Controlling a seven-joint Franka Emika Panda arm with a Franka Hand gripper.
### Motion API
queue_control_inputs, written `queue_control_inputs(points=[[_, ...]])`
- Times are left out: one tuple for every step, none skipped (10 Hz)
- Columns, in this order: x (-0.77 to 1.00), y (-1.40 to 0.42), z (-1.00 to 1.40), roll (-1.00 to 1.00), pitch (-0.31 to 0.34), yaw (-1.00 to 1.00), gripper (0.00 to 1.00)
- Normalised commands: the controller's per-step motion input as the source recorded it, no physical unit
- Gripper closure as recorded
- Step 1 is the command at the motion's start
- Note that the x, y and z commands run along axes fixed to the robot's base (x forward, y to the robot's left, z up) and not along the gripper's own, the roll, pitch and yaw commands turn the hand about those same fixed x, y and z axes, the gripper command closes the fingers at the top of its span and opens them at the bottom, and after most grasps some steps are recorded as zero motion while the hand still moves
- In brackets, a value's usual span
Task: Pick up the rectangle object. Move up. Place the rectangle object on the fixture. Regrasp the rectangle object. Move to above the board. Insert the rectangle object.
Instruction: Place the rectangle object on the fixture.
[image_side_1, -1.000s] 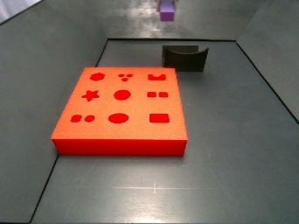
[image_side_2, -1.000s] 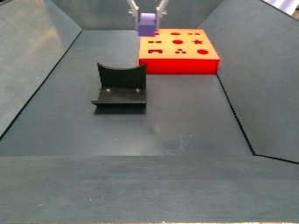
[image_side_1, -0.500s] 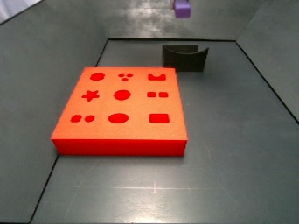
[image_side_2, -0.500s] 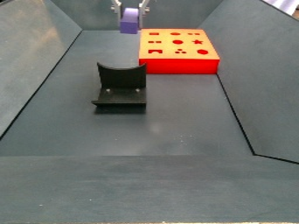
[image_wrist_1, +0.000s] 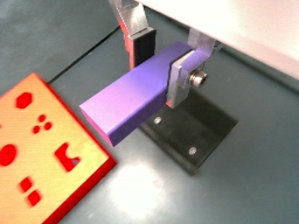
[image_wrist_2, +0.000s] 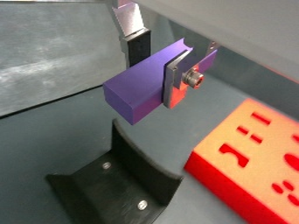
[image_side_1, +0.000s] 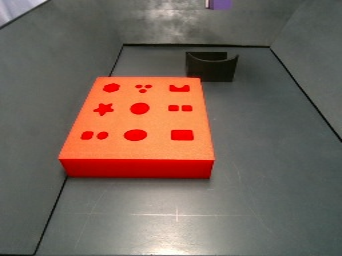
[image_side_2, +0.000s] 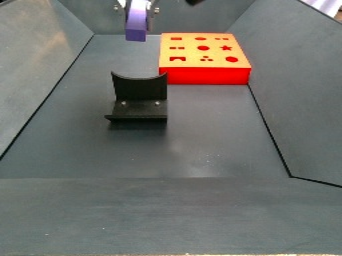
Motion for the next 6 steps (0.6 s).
queue_control_inputs(points=[[0.07, 0.05, 0.0, -1.0, 0.081, -0.06, 1.0], [0.07, 0.04, -0.01, -1.0, 0.09, -0.08, 1.0], [0.08, 0.05, -0.02, -0.95, 0.101, -0.09, 1.0], [0.09, 0.05, -0.02, -0.71, 0.097, -0.1, 1.0], [0.09, 0.05, -0.02, -0.54, 0.086, -0.1, 1.0], [0.08, 0.04, -0.02, -0.36, 0.073, -0.11, 1.0]])
